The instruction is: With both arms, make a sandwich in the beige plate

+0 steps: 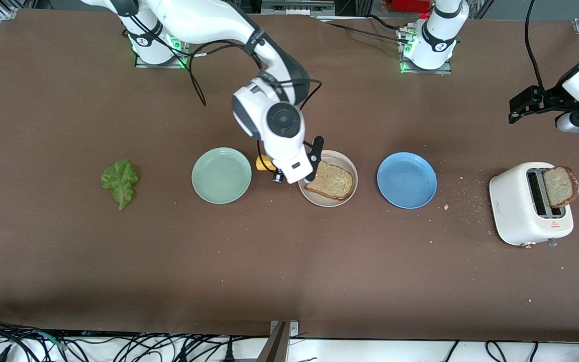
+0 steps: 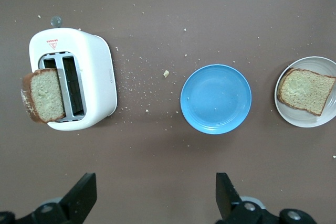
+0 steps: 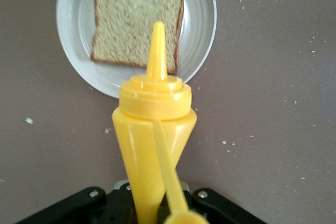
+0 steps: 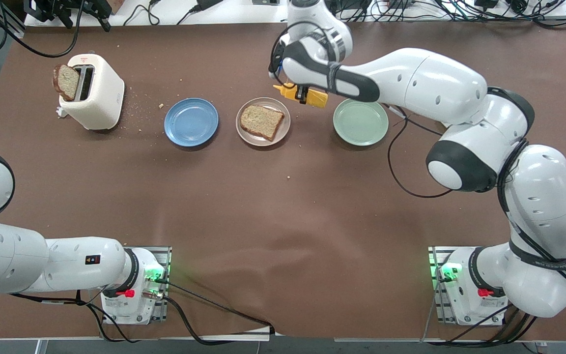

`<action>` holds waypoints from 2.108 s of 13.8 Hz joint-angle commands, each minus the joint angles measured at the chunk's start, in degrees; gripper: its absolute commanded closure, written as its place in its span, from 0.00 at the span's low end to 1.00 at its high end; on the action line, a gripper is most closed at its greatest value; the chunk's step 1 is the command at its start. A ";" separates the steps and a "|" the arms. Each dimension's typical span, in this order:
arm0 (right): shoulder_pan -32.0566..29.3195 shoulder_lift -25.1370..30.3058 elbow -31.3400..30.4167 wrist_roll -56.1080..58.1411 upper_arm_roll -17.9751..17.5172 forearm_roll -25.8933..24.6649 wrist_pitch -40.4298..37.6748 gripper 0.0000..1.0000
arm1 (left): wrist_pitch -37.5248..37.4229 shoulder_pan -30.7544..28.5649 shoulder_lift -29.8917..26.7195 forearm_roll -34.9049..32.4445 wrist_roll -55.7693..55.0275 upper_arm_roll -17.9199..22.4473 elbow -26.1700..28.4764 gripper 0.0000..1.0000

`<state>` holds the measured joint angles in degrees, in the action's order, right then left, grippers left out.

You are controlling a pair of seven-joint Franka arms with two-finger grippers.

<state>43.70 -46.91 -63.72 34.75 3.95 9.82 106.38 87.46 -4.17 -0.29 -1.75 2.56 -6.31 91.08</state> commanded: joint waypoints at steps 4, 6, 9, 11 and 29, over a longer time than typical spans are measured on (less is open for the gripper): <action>-6.33 2.70 0.17 -1.88 -0.43 17.31 -1.44 1.00 | -0.45 -0.05 -0.41 1.05 -0.28 -0.02 -0.73 0.00; -10.01 3.58 0.08 -1.53 -0.78 21.36 -4.15 1.00 | -0.45 -0.13 -0.32 1.05 -0.28 -0.02 -0.73 0.00; -16.16 5.50 -0.18 3.54 -0.96 30.74 -9.69 1.00 | -0.45 -0.05 -0.32 1.05 -0.54 -0.02 -0.73 0.00; -20.21 6.83 -3.06 10.12 -0.79 35.86 -12.59 1.00 | -0.45 -0.05 -0.32 1.05 -0.54 -0.02 -0.73 0.00; -45.63 5.27 -31.38 104.42 -0.87 49.23 -24.12 1.00 | -0.45 -0.13 -0.32 1.05 -0.46 -0.02 -0.73 0.00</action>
<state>-1.23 -39.57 -94.12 131.38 3.97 56.07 82.55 87.46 -4.16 -0.31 -1.75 2.56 -6.31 91.04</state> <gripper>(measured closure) 0.894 0.000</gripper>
